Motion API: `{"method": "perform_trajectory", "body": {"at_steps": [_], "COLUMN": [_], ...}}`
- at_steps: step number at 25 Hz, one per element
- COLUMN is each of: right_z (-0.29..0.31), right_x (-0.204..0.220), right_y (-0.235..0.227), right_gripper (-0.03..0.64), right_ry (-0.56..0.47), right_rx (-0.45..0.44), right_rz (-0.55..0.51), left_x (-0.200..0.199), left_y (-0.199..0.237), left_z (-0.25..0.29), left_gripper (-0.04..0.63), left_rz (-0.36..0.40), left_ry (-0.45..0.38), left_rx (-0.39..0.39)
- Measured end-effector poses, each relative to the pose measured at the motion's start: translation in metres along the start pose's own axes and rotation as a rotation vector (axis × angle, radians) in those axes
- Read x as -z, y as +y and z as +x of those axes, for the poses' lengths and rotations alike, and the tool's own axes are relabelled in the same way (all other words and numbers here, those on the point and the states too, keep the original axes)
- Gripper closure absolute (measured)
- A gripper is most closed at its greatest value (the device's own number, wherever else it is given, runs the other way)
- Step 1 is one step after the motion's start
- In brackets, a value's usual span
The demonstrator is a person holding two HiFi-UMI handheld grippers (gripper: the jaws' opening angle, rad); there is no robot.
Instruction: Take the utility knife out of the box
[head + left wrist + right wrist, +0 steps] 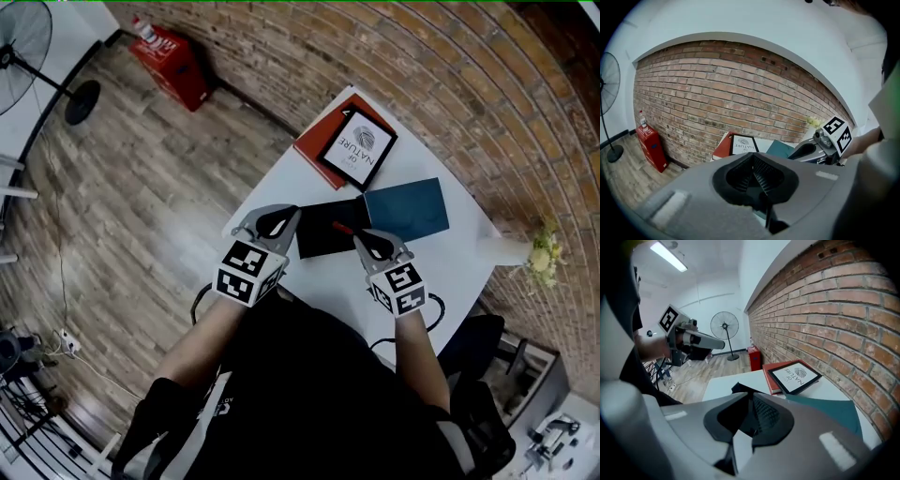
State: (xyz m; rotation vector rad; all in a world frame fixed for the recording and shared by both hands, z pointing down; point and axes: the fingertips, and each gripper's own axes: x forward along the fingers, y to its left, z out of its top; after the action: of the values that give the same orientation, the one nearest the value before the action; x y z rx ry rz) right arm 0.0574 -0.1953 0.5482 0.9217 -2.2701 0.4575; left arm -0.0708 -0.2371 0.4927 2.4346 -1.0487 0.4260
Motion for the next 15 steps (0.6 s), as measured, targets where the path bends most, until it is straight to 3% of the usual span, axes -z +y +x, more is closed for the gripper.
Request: {"method": "perform_trajectory", "body": {"at_steps": [6,15], "right_z": [0.034,0.072], "right_x": [0.005,0.039], "right_y": [-0.001,-0.002], "right_gripper": [0.577,0.554], "right_ry": [0.095,0.284], "right_rx": [-0.03,-0.055], "right_rz": [0.022,-0.079], "left_x": [-0.001,0.009], "left_y": [0.015,0.031], "left_z": [0.019,0.038], "left_gripper": [0.588,0.588], "left_rz": [-0.006,-0.043], "left_ry": [0.014,0.028], "left_rx": [0.061,0.096]}}
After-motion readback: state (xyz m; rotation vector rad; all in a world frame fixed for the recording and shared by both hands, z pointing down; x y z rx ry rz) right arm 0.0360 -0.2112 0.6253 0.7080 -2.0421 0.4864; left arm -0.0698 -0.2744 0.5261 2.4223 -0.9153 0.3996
